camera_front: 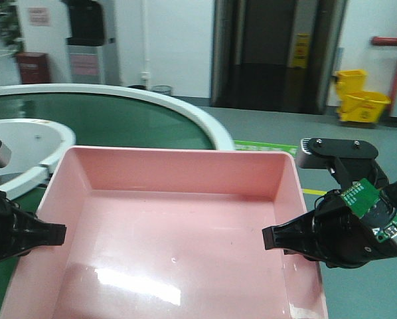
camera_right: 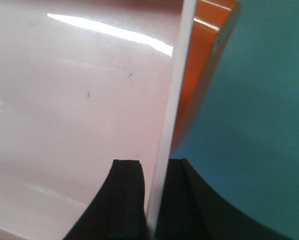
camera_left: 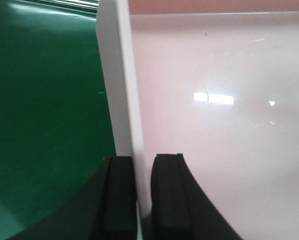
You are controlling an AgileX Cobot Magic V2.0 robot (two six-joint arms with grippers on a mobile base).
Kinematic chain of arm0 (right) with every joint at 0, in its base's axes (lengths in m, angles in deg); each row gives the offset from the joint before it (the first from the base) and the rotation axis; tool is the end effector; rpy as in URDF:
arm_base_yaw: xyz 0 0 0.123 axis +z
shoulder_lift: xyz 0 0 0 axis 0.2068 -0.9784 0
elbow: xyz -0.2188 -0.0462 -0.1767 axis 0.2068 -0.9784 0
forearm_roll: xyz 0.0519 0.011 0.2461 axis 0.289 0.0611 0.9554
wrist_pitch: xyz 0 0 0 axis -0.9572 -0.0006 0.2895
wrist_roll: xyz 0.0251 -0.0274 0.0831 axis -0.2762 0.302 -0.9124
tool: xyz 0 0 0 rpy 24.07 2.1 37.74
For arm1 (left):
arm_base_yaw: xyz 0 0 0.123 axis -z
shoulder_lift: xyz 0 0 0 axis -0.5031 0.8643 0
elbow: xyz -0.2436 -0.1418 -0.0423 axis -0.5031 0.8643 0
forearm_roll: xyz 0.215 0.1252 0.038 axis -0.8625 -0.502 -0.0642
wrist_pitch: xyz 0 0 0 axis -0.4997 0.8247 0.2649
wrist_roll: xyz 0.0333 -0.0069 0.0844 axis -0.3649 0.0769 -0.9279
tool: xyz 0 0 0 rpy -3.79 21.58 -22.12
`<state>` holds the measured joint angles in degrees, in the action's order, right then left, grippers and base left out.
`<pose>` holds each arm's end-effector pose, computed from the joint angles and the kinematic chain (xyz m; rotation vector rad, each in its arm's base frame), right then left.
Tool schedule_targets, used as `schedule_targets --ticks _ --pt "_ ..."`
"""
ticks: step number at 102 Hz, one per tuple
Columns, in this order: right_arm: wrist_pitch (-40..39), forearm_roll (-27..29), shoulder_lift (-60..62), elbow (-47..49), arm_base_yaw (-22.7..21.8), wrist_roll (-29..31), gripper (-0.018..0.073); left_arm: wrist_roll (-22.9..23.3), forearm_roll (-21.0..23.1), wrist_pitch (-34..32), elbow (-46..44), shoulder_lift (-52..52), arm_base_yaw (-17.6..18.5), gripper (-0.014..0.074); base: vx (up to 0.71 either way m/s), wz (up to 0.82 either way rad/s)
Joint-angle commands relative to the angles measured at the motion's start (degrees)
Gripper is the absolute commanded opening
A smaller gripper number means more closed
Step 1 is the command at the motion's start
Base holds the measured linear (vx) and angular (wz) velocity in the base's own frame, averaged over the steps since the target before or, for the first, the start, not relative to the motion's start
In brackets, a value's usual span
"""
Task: Grab pink bin and stack on right shelf
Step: 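Hold the pink bin with both grippers while the base turns away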
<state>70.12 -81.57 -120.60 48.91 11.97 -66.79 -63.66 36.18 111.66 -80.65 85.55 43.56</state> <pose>0.2510 0.1075 0.3649 -0.1757 2.4160 0.2642 0.2424 -0.0794 0.3597 0.2520 2.2829 -0.4546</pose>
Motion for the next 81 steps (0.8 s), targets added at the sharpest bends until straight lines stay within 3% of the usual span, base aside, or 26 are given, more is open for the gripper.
schedule_targets --ticks 1,81 --pt "-2.8 -2.7 1.9 1.7 -0.6 1.5 -0.0008 -1.1 0.5 -4.2 -1.8 -1.7 0.0 -0.0001 -0.16 -0.60" --pt "-2.8 -2.7 1.9 1.7 -0.6 1.5 -0.0008 -1.1 0.5 -4.2 -1.8 -1.7 0.0 -0.0001 -0.09 -0.48"
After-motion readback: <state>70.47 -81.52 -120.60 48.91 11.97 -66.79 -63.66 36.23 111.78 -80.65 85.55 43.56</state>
